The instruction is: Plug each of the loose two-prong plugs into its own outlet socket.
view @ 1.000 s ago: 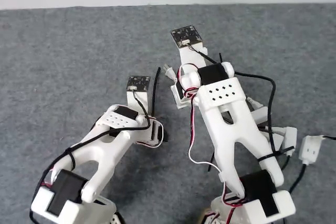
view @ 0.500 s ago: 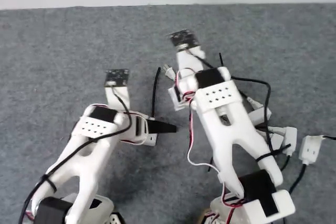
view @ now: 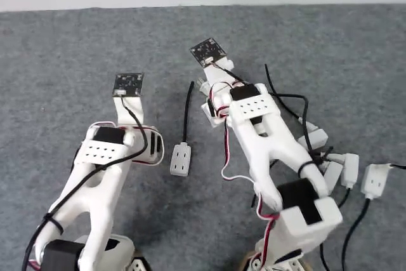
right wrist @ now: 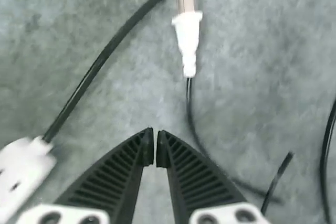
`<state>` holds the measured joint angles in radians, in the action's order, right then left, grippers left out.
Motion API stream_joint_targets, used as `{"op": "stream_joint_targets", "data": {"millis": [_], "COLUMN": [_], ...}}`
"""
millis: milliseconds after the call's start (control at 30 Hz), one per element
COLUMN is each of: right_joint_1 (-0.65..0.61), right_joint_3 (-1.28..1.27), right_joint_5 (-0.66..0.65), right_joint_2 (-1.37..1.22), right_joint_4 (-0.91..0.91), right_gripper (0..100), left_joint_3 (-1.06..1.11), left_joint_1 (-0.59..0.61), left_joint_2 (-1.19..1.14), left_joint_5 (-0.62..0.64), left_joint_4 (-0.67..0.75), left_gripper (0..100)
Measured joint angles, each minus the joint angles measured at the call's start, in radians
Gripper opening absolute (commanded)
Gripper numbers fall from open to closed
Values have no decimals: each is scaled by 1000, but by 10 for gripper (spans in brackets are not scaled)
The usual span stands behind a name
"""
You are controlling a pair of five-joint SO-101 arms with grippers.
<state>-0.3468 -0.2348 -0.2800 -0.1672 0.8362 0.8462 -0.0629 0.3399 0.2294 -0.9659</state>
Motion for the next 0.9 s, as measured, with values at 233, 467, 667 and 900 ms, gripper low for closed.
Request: {"op": "stream_joint_targets", "data": {"millis": [233,467,667,900], "right_joint_1": [8,11,9,18], "right_joint_3": [0,135,402,730], "right_joint_5": [-89,-95,-98,-124], "right_joint_2": [-101,-282,-486,-651], "right_joint_4": [-152,-170,-104,137], "right_gripper": [125,125,117,6], "left_joint_3": [0,0,0,0], "left_joint_1": [12,40,40,38], "left_joint_2": [0,0,0,0], "left_joint_5": [-2,-2,-5,-5], "left_joint_4": [11,11,11,38], "left_gripper": [137,137,137,137]}}
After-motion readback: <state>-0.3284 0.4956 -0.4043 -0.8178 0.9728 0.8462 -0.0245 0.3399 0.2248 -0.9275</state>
